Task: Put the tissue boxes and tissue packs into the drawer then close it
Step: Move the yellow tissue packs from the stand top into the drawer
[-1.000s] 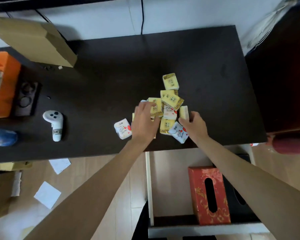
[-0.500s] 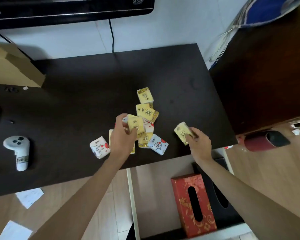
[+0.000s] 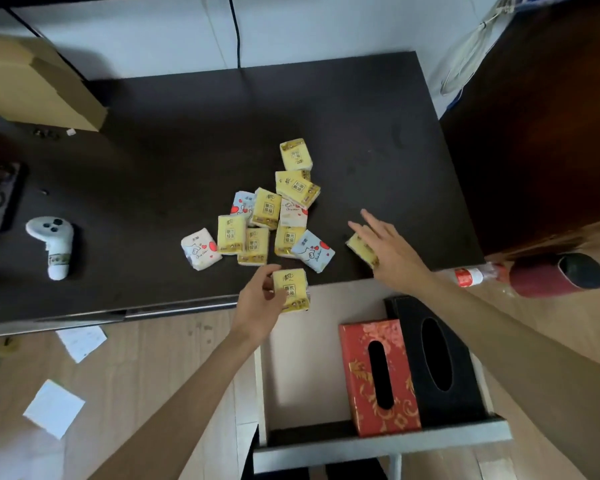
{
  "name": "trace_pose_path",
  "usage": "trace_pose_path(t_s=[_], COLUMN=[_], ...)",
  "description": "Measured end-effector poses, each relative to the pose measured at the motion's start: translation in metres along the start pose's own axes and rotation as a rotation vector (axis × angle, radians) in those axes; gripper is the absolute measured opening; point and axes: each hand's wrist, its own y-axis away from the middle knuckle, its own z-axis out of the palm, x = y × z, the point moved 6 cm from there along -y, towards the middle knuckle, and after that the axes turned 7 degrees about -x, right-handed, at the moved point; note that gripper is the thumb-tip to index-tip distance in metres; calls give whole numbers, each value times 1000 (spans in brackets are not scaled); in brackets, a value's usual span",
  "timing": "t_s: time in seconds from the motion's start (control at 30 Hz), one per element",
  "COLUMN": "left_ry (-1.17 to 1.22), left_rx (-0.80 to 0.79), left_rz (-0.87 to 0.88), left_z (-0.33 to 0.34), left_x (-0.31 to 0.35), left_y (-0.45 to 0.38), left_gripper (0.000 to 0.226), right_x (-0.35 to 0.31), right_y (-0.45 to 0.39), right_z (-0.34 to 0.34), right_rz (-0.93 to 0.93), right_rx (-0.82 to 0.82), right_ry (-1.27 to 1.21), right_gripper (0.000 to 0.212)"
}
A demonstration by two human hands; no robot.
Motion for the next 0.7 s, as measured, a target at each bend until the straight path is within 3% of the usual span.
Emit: trace_pose_path(t_s=[0.17,0.37,0.47,0.57,0.7], left_ry=[14,-49,-136,-266,-531], left_rx=[25,20,4,-28,-45], left_rz=[-86,-162,-160,-117,13], left_z=[25,62,75,78,74], left_x=[-34,-71,-83,-90,-96], left_y=[23,35,34,13,-18], left_gripper=[42,43,45,48,53], right_x=[-6,-5,-10,-15,-22], right_y=[-5,23,59,73,46], right_z=[7,12,41,81,119], right_rz=[-93,-98,-120,-153,-169], right_rx=[-60,135,108,10,10], right_ry=[271,-44,-263,-218,-135], right_gripper=[101,84,85,90,84])
